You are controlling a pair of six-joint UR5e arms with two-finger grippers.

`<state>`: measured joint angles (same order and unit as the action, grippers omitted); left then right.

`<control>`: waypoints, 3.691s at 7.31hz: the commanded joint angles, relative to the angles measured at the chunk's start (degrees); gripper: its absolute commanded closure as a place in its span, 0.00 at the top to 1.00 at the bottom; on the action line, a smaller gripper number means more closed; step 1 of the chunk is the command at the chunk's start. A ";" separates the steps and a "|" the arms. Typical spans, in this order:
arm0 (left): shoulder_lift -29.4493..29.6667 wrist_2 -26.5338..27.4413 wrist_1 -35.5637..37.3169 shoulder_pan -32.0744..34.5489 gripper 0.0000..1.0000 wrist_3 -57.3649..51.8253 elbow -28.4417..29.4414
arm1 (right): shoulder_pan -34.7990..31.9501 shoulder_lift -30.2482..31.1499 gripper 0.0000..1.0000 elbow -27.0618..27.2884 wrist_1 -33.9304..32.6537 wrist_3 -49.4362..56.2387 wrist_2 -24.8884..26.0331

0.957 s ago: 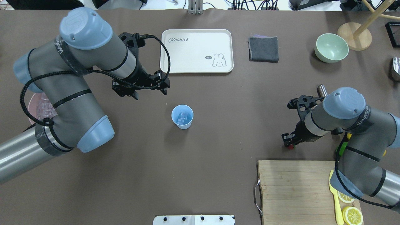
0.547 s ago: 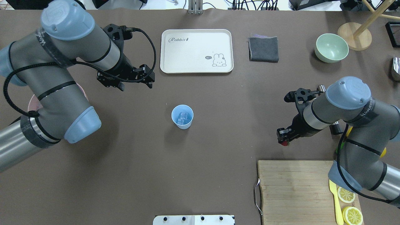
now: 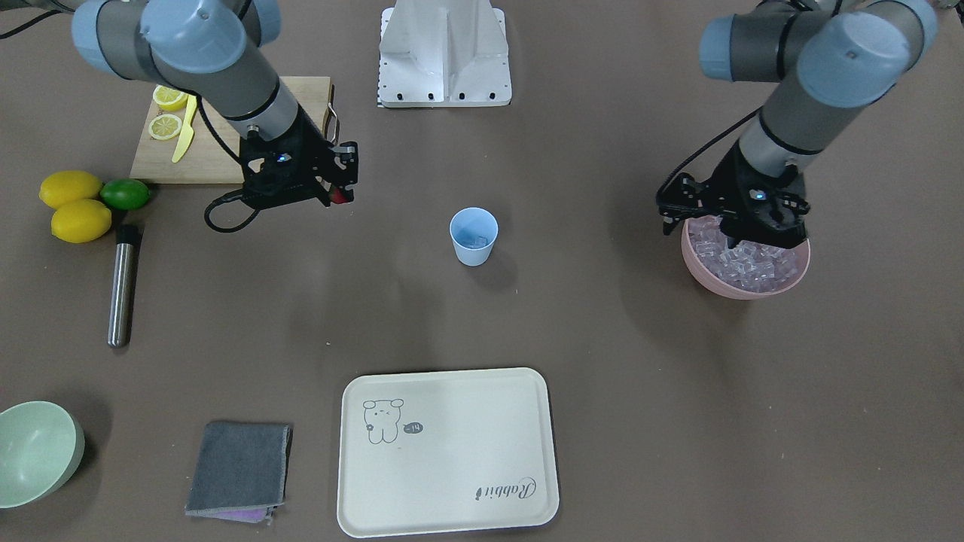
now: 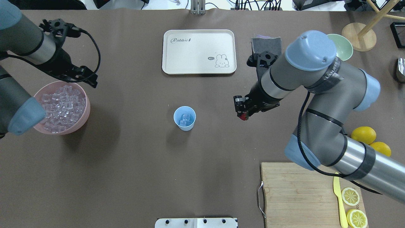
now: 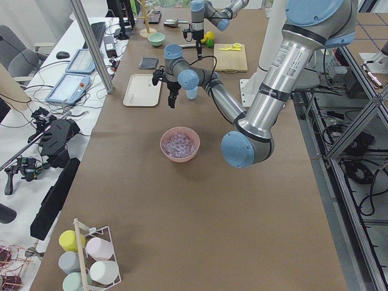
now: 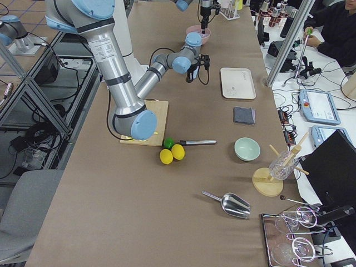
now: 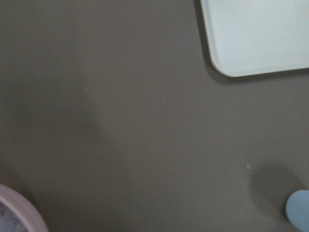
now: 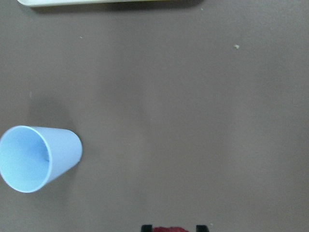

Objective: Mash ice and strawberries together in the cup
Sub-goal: 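Carry the strawberry into the cup with the right gripper while the left arm retracts, then move the right gripper over to the steel muddler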

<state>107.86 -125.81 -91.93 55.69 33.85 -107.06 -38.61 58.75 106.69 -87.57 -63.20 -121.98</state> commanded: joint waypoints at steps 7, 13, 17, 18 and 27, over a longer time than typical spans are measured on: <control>-8.11 -4.35 0.26 11.28 0.97 -18.03 1.07 | 8.63 -19.11 0.00 -22.67 7.77 -15.37 12.47; -8.28 -4.00 0.43 14.60 0.97 -18.11 1.50 | 4.71 -11.04 1.00 -8.39 -1.85 -10.66 8.45; -12.76 -3.91 0.61 18.47 0.97 -21.97 1.42 | -7.94 5.01 1.00 0.79 -5.95 9.54 0.80; -13.63 -3.91 0.61 18.83 0.97 -22.16 1.51 | -10.67 8.28 1.00 0.88 -5.77 13.59 -0.96; -14.44 -3.47 3.86 19.71 0.98 -21.28 -0.51 | -18.51 16.04 0.91 -20.30 14.26 27.26 -3.00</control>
<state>93.37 -129.28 -88.24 75.26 12.39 -107.28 -56.59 74.63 88.30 -75.73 -36.15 -124.78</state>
